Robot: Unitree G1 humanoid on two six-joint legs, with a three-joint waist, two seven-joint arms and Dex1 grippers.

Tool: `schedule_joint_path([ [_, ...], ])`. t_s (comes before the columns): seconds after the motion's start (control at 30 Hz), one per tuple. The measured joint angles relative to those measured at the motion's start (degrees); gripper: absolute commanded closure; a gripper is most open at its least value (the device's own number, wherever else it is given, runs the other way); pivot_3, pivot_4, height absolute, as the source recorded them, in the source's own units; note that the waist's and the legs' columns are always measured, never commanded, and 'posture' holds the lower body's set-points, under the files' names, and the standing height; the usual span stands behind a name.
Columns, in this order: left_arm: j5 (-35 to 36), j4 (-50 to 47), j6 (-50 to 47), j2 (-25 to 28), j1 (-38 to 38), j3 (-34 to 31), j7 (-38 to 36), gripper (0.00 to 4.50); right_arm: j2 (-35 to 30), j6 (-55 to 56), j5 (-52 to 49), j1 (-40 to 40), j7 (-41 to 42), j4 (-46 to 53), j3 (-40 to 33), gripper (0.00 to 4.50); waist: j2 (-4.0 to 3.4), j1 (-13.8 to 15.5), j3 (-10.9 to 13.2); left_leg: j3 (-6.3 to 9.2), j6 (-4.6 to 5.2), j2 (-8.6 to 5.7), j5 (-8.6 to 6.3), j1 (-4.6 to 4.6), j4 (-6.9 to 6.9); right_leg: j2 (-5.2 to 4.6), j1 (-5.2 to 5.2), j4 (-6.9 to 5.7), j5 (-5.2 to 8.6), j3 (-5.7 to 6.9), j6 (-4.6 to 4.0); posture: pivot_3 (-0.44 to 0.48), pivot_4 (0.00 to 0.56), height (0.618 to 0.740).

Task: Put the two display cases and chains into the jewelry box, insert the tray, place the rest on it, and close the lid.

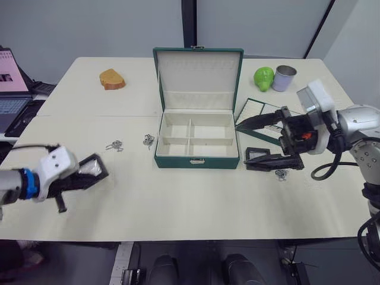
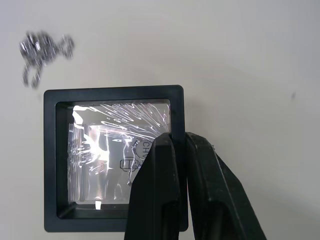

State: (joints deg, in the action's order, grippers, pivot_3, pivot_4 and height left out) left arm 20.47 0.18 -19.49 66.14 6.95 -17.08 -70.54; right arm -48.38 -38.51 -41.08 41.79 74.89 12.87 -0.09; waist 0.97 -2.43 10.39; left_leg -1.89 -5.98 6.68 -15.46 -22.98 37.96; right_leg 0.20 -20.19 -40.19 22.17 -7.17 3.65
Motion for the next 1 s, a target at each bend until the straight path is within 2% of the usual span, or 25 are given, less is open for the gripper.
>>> schedule_joint_path([
  [0.1,5.45,-6.56,-7.87,1.18,8.85,0.93,0.06,4.49,-0.65,0.38,1.17,-0.67,-0.45,-1.69,-0.98,0.0,0.01,0.12,0.0,-0.05,-0.01,-0.04,0.0,0.01,0.0,0.0,0.02,0.03,0.0,-0.06,0.0,0.0,0.15,0.74],
  [0.17,6.98,-8.6,-11.08,1.06,15.08,4.06,-0.15,4.49,-0.9,0.63,1.9,-1.1,-1.22,-2.62,-1.3,0.0,-0.01,0.1,0.0,-0.04,-0.01,-0.03,0.01,0.03,0.01,0.03,0.02,0.03,0.0,-0.06,0.0,0.0,0.15,0.74],
  [0.3,6.56,-7.85,-13.52,-1.95,27.14,13.19,-1.5,4.49,-1.51,1.64,2.99,-2.64,-2.19,-3.6,-2.31,0.0,-0.01,0.01,0.0,0.03,-0.02,-0.03,0.01,0.01,0.09,0.1,0.05,0.05,0.0,-0.07,0.0,0.0,0.15,0.74],
  [0.4,3.71,-4.43,-13.07,-5.44,35.77,19.81,-2.93,4.49,-1.73,1.99,3.86,-3.6,-3.71,-3.61,-3.36,0.0,-0.01,0.02,0.0,0.04,-0.02,-0.05,0.01,0.02,0.16,0.1,0.07,0.07,0.0,-0.08,0.0,0.0,0.15,0.74],
  [0.57,-4.44,6.21,-7.35,-16.18,48.52,29.46,-4.0,4.49,-2.47,2.04,3.98,-8.38,-7.02,-2.14,-7.03,0.0,0.0,0.5,0.01,0.09,-0.01,-0.07,0.02,0.01,0.26,0.1,0.17,0.13,0.0,-0.03,0.0,0.0,0.15,0.74],
  [0.67,-9.35,13.81,-2.41,-22.31,52.92,33.86,-3.94,4.49,-2.69,1.96,3.97,-11.11,-9.1,-0.97,-8.78,0.0,0.0,0.64,0.01,0.09,-0.01,-0.1,0.02,-0.01,0.26,0.09,0.19,0.17,0.0,-0.04,0.0,0.0,0.15,0.74],
  [0.83,-16.86,29.7,8.22,-32.98,58.93,38.5,-2.57,4.49,-3.03,1.48,3.82,-14.74,-12.32,2.05,-11.85,0.0,0.02,0.61,0.02,0.1,0.0,-0.13,0.01,-0.07,0.24,0.1,0.17,0.18,0.0,-0.06,0.0,0.0,0.15,0.74],
  [1.0,-22.92,40.72,17.24,-40.0,62.12,40.48,0.04,4.49,-3.19,-0.2,2.62,-17.22,-15.05,5.32,-13.57,0.0,0.02,0.36,0.02,0.11,0.0,-0.15,0.01,-0.08,0.14,0.1,0.18,0.2,0.0,-0.08,0.0,0.0,0.15,0.74],
])
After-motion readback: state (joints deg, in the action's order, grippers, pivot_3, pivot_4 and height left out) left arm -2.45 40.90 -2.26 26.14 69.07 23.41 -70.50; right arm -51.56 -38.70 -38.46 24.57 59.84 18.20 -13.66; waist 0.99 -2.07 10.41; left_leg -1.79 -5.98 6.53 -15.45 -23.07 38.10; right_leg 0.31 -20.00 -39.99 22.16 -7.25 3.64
